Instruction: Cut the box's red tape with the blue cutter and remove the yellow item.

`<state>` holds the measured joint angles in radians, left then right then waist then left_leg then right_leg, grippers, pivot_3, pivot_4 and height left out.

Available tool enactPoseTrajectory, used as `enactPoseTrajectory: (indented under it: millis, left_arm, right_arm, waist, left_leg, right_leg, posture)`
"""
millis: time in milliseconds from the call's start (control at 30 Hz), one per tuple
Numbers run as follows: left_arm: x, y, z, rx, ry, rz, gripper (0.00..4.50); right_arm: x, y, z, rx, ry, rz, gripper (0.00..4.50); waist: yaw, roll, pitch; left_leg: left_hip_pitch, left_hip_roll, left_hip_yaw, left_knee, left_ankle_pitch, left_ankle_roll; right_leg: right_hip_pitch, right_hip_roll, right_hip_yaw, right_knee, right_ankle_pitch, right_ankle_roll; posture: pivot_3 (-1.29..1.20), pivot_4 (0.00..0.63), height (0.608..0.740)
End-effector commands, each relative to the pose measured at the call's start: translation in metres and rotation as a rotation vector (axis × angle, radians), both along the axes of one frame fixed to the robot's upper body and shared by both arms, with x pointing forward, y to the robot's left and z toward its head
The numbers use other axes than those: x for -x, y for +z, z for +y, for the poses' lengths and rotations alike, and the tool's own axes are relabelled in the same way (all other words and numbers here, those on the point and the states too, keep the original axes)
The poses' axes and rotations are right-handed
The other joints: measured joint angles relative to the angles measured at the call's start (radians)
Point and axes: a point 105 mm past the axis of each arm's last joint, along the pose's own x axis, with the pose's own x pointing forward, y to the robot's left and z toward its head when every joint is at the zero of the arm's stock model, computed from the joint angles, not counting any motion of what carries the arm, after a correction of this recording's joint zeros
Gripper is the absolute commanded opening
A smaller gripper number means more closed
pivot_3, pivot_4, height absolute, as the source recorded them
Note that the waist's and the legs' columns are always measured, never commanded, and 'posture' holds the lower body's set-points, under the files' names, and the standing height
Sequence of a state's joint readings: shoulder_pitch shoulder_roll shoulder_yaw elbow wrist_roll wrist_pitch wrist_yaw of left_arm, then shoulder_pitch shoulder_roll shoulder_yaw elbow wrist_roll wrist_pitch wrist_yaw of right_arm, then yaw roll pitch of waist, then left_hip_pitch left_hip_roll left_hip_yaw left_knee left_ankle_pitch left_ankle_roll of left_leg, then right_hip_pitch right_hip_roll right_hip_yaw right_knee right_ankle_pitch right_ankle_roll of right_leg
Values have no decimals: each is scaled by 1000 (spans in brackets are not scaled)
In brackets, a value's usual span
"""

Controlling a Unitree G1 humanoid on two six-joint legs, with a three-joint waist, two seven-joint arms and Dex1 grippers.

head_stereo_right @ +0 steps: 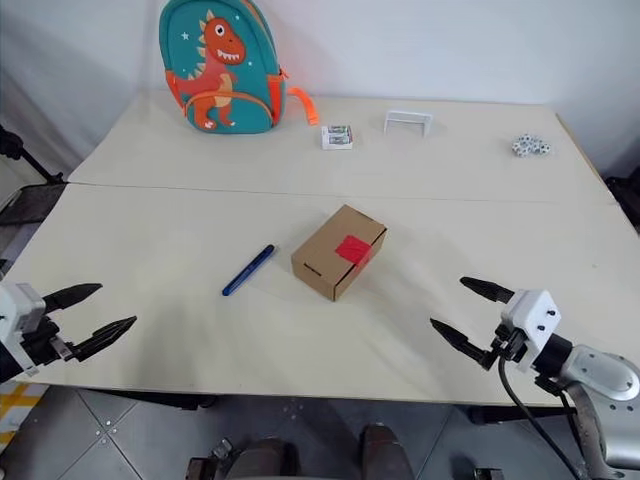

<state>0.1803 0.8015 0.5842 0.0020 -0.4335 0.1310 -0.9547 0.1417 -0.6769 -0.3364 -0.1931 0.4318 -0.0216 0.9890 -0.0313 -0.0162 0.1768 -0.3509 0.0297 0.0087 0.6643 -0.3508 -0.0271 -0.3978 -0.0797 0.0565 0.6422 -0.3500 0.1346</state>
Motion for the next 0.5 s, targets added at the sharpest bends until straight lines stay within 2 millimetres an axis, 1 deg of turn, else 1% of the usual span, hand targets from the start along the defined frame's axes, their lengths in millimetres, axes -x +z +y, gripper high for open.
enactPoseTrajectory:
  millis: [33, 100, 133, 200, 233, 300, 333, 400, 500]
  left_arm:
    - [-11, 17, 4, -26, 36, -78, 4499]
    - [-16, 24, -1, 17, 16, -91, 4499]
    - [-20, 30, -6, 38, -4, -93, 4500]
    - [-35, 43, -9, 83, 6, -100, 4500]
    - [-46, 52, -16, 86, -13, -127, 4500]
    - [-65, 59, -32, 68, -75, -138, 4500]
    - [-73, 60, -40, 50, -105, -139, 4142]
    - [-86, 60, -52, 21, -144, -135, 3671]
    - [-119, 58, -76, -7, -180, -123, 2821]
  right_arm:
    - [0, 11, 8, -24, 17, -50, 4500]
    - [-1, 14, 7, -43, 3, -58, 4500]
    - [-2, 19, 4, -57, -22, -76, 4320]
    - [-7, 31, -2, -90, -82, -116, 3966]
    - [-10, 36, -6, -106, -119, -131, 3662]
    - [-16, 41, -8, -108, -172, -144, 3024]
    - [-19, 41, -8, -103, -190, -144, 2682]
    - [-23, 40, -7, -93, -214, -137, 2036]
    - [-36, 33, -2, -73, -275, -82, 1036]
  waist:
    - [0, 0, 0]
    - [1, 0, 0]
    - [1, 0, 0]
    - [3, 0, 0]
    - [7, 0, 0]
    - [10, 0, 0]
    - [9, 0, 0]
    - [6, 0, 0]
    - [3, 1, 0]
  left_leg:
    - [0, 0, 0, 0, 0, 0]
    - [0, 1, -1, 0, 0, 0]
    - [0, 1, -1, 0, 0, 0]
    - [0, 0, -1, 0, 0, 0]
    - [0, 0, -1, 1, 0, 0]
    - [-2, -1, -4, 2, 0, 0]
    - [-2, -2, -4, 2, 1, 0]
    - [-1, -3, -4, 2, 1, 0]
    - [-2, -3, -2, 2, 3, -4]
  right_leg:
    - [0, 0, 0, 0, 0, 0]
    - [0, 0, -1, 1, 0, 0]
    - [0, 0, -1, 1, 0, 0]
    - [0, 0, -1, 1, 0, 0]
    - [0, 0, -1, 1, 0, 0]
    - [0, 1, -3, 2, 0, 0]
    - [0, 1, -4, 2, 0, 0]
    - [1, 1, -4, 2, 1, 1]
    - [0, 3, -6, 2, 1, 2]
  posture:
    - [0, 150, 740]
    - [0, 150, 740]
    - [0, 150, 740]
    - [0, 150, 740]
    - [0, 150, 740]
    - [0, 150, 740]
    - [0, 150, 740]
    - [0, 150, 740]
    - [0, 150, 740]
